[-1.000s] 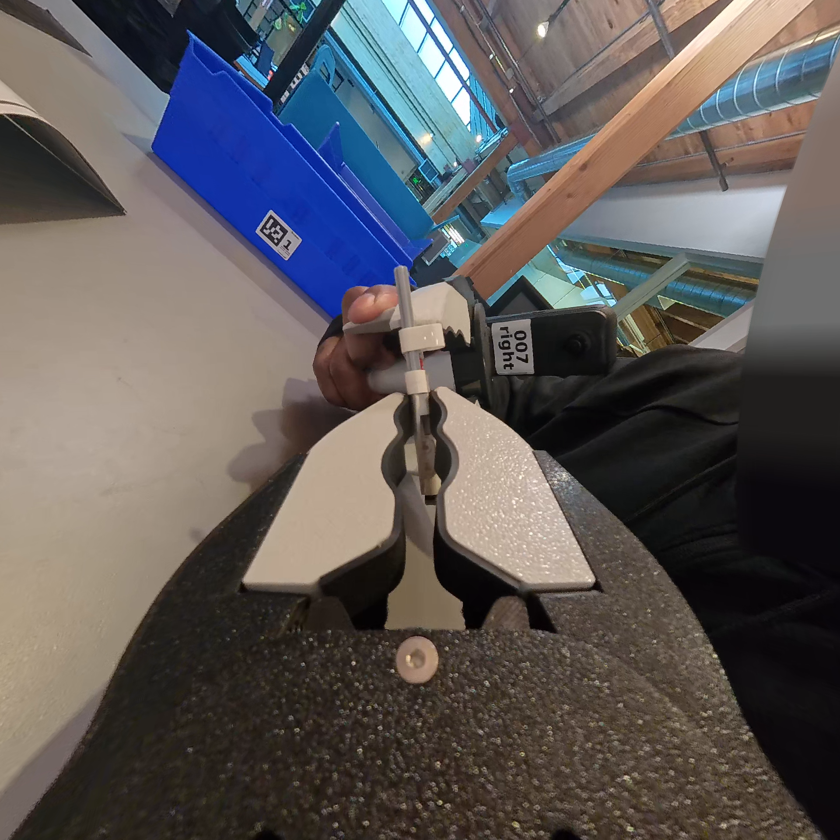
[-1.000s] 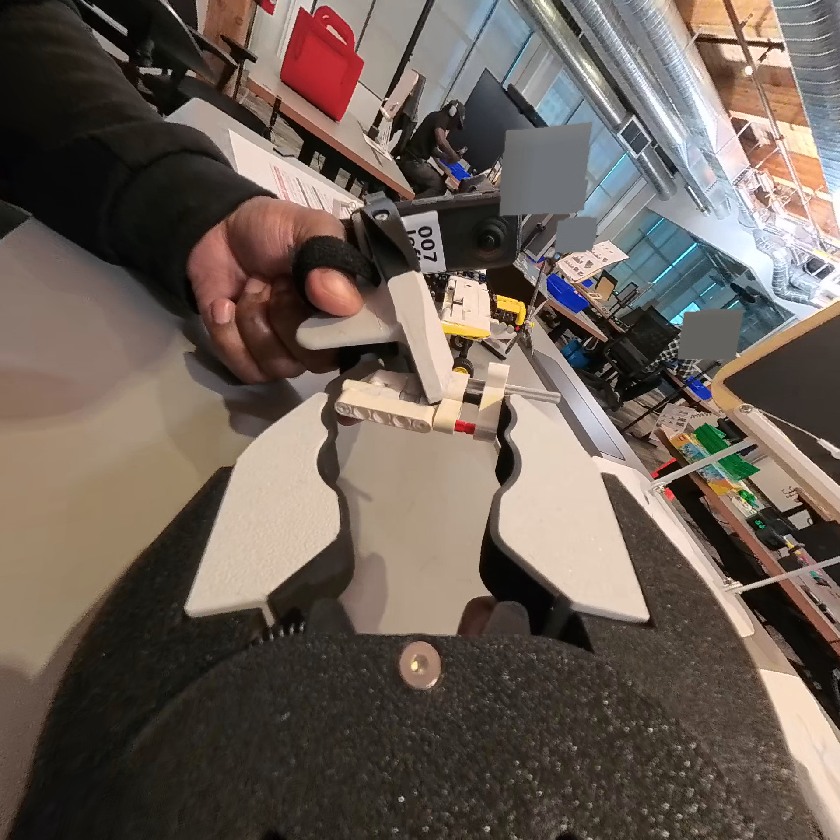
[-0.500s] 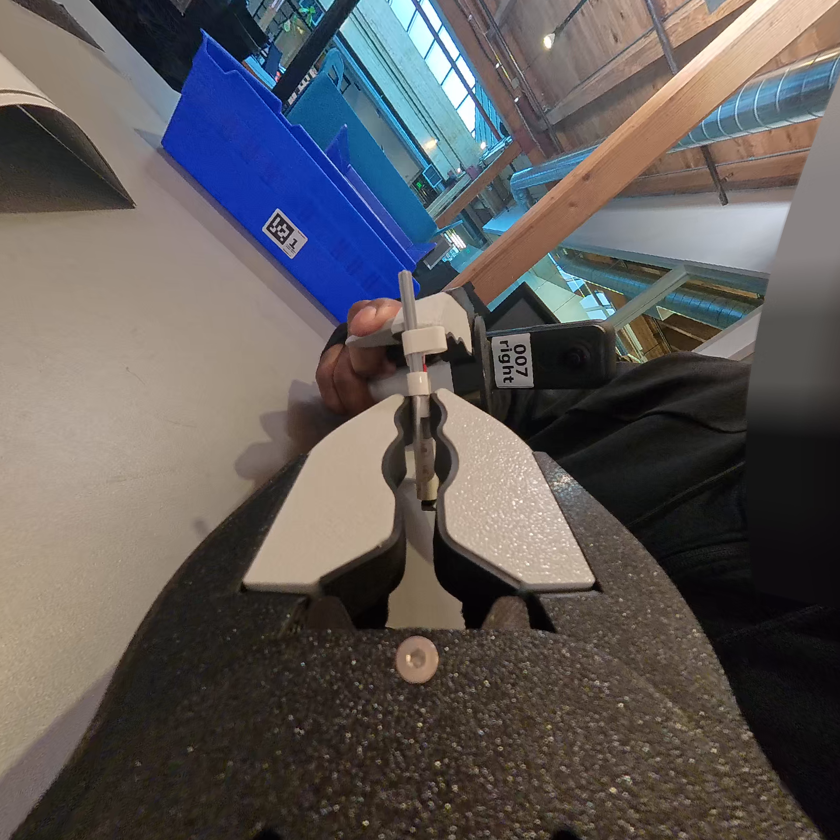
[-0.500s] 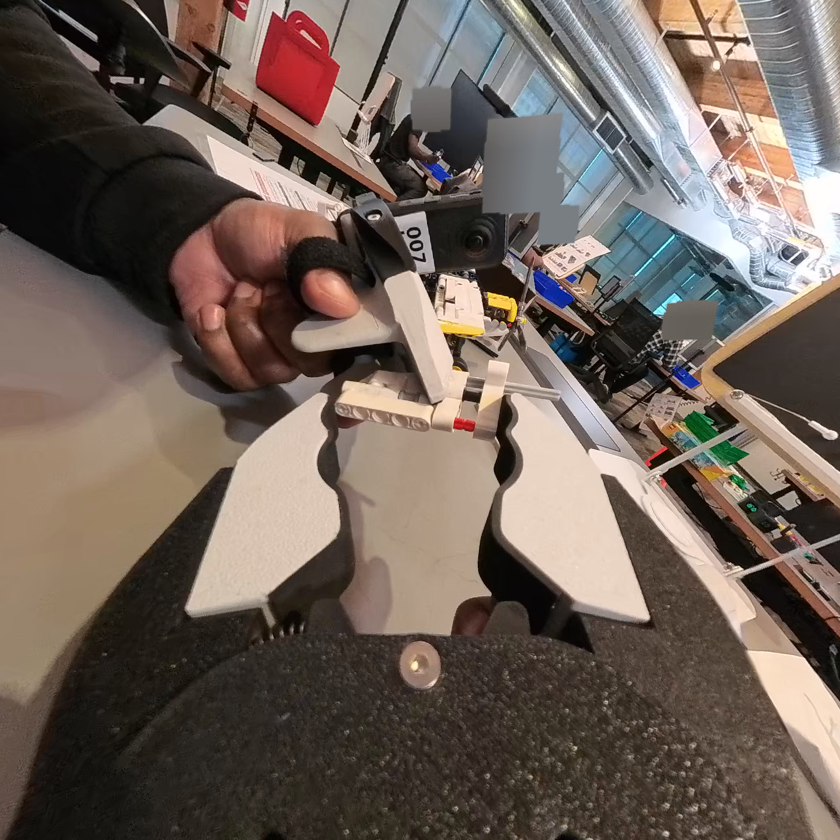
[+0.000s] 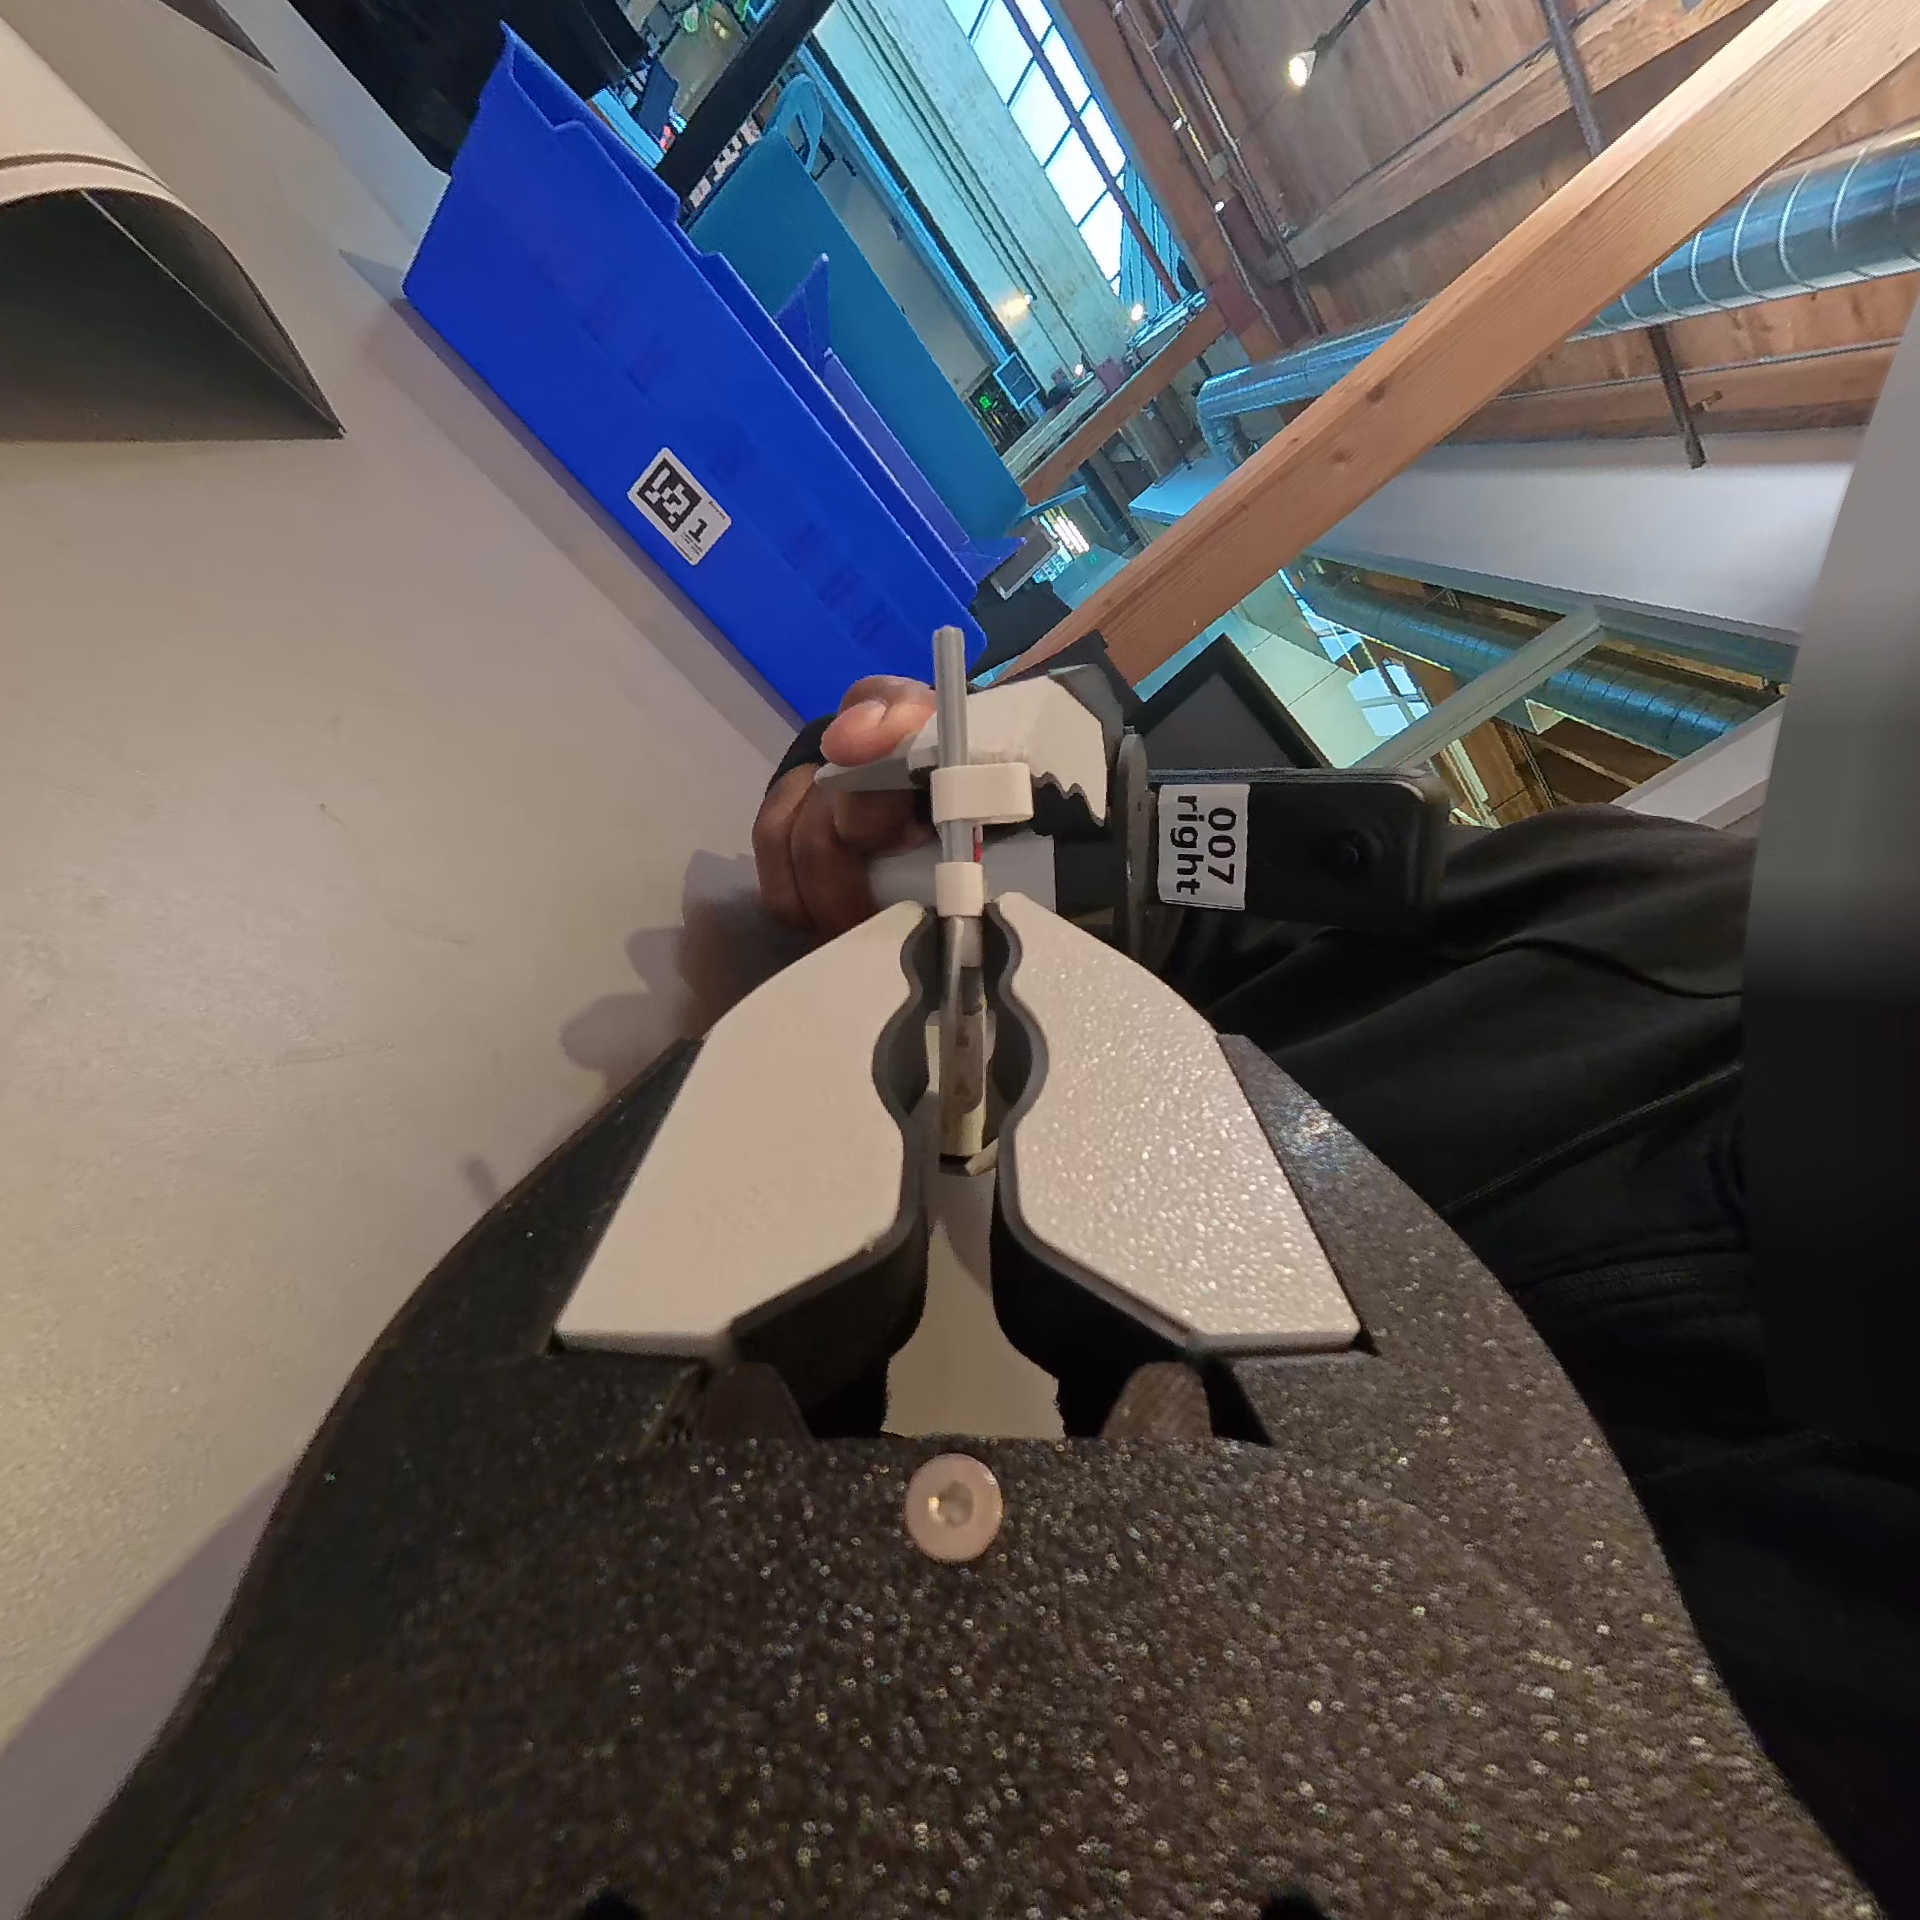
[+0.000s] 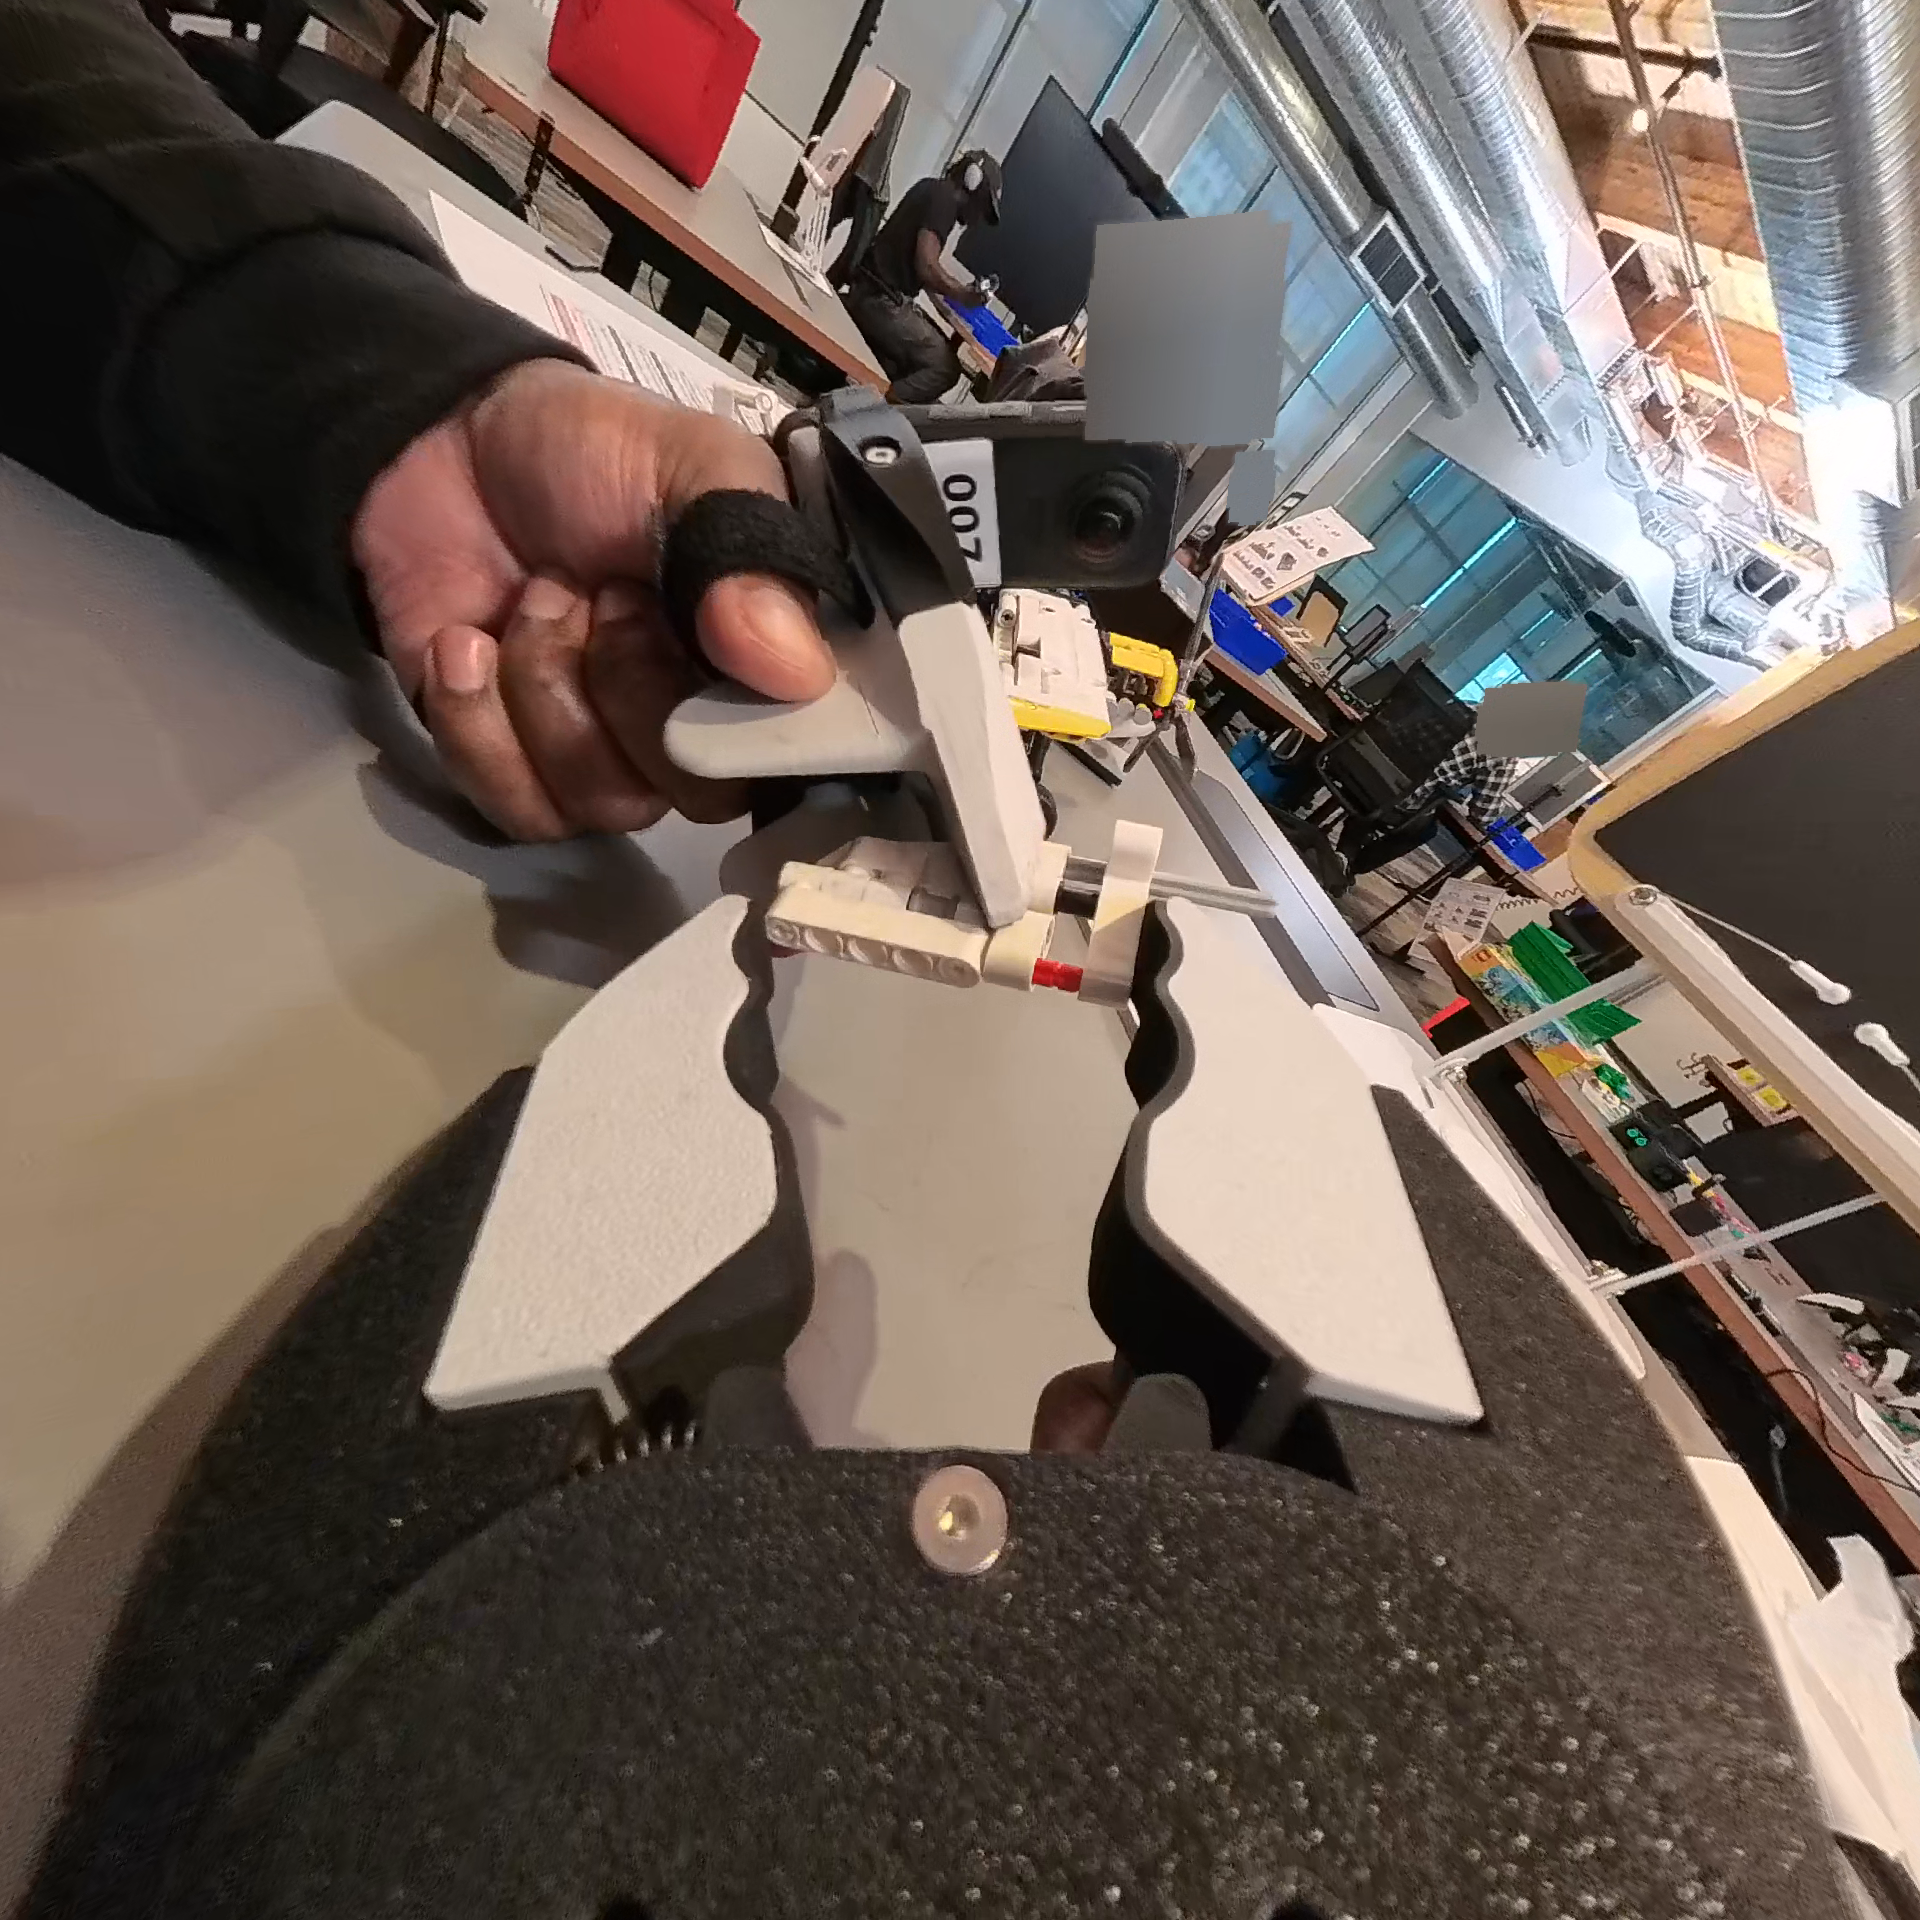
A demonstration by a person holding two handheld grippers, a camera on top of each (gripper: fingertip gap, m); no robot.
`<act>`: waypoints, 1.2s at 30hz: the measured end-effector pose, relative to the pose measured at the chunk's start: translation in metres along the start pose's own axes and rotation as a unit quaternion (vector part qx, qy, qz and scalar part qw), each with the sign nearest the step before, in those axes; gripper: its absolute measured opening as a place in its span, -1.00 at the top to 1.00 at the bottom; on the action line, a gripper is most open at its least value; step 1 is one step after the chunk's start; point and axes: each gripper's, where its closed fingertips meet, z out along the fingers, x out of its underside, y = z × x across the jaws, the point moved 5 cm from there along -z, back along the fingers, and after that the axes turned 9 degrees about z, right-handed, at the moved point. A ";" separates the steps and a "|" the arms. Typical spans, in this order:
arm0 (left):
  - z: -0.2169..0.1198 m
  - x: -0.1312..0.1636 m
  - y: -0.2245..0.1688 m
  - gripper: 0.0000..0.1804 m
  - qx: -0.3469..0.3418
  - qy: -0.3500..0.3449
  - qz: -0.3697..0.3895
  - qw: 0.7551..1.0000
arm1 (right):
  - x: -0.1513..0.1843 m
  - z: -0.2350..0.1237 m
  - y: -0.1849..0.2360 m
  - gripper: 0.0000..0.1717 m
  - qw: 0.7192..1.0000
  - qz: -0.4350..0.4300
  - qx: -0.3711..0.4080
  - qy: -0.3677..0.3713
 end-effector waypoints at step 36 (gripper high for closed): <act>0.000 -0.004 0.001 0.92 -0.057 -0.005 0.104 0.993 | 0.003 -0.004 -0.011 0.35 0.999 -0.002 0.002 0.050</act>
